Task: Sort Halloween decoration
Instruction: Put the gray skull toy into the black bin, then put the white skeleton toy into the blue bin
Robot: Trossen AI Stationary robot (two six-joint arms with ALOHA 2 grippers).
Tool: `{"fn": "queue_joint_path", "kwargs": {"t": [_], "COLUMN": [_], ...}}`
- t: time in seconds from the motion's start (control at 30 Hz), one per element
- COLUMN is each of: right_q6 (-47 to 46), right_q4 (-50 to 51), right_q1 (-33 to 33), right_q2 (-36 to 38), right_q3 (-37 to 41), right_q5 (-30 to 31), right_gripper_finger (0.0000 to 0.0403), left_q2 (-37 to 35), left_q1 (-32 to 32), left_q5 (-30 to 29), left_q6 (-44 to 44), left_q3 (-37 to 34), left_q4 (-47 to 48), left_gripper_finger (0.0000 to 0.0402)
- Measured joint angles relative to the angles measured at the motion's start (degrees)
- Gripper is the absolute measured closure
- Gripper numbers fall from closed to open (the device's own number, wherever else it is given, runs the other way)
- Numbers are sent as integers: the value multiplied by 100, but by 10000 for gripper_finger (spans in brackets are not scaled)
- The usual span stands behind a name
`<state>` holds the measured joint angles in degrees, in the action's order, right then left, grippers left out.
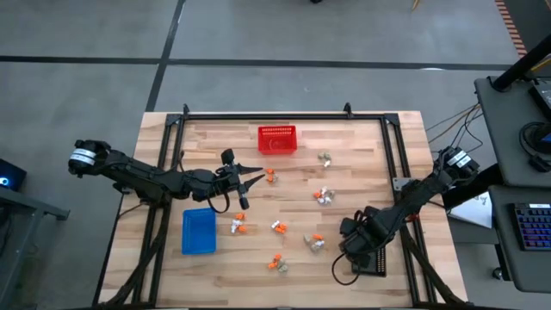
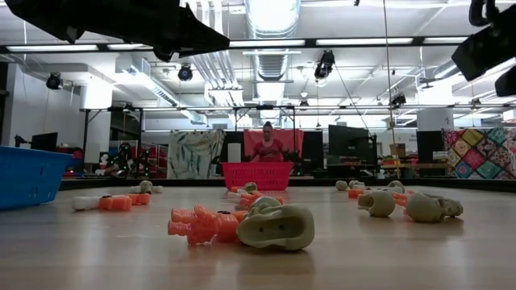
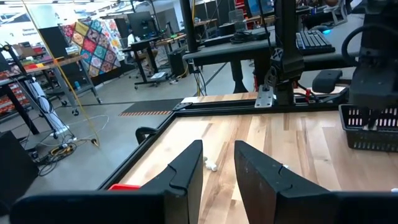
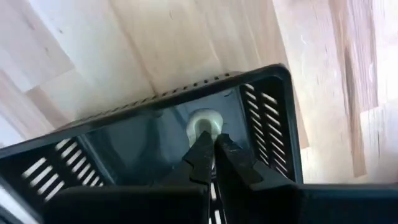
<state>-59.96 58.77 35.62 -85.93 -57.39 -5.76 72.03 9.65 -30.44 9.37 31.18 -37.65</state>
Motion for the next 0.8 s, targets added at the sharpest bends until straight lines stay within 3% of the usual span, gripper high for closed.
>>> {"fn": "queue_joint_path", "kwargs": {"t": [0.23,0.57,0.8], "right_q6": [134,195,216], "right_q4": [-61,-60,-21], "right_q1": [0,0,0], "right_q2": [0,0,44], "right_q3": [107,108,-118], "right_q5": [138,242,398], "right_gripper_finger": [388,325,321], "left_q2": [0,0,0], "left_q1": [0,0,0], "left_q5": [-2,-2,-2], "left_q6": [-2,-4,-9], "left_q3": [0,6,7], "left_q4": [-2,0,0], "left_gripper_finger": [326,326,326]}}
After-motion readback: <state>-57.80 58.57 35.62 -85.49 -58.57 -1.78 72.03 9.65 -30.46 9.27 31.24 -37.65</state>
